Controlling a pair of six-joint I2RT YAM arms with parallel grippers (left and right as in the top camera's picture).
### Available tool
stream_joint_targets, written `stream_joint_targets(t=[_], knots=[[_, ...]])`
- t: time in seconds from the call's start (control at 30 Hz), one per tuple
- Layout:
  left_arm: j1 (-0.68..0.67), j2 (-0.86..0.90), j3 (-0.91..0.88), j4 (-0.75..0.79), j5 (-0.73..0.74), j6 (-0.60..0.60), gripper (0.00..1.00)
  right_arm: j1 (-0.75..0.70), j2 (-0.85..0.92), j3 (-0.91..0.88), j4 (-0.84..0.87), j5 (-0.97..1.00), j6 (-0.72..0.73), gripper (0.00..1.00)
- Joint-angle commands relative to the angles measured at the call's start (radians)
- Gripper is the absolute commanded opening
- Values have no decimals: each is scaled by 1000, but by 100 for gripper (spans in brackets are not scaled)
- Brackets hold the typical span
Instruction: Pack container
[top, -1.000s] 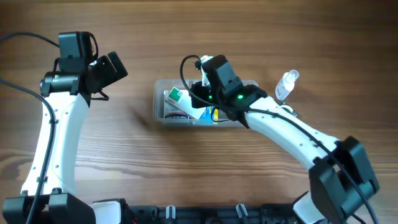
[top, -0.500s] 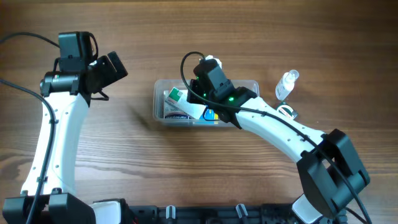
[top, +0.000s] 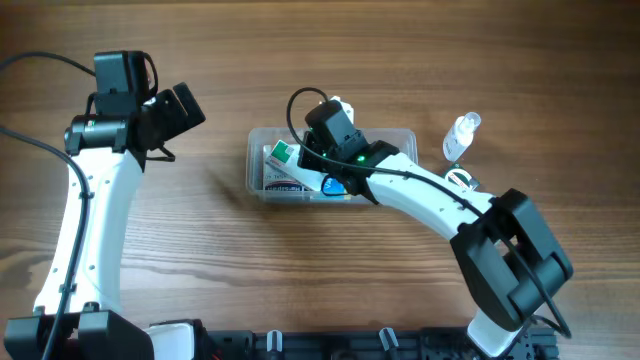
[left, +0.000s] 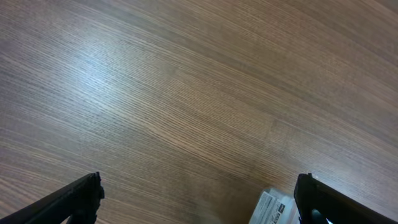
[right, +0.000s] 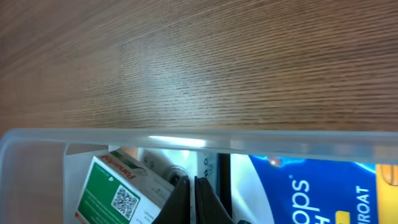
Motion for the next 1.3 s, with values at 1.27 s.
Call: stream_joint_targets(t=[1.27], knots=[[4, -12, -1, 2, -6, -13, 100, -70, -323, 243, -425, -10, -438, 20]])
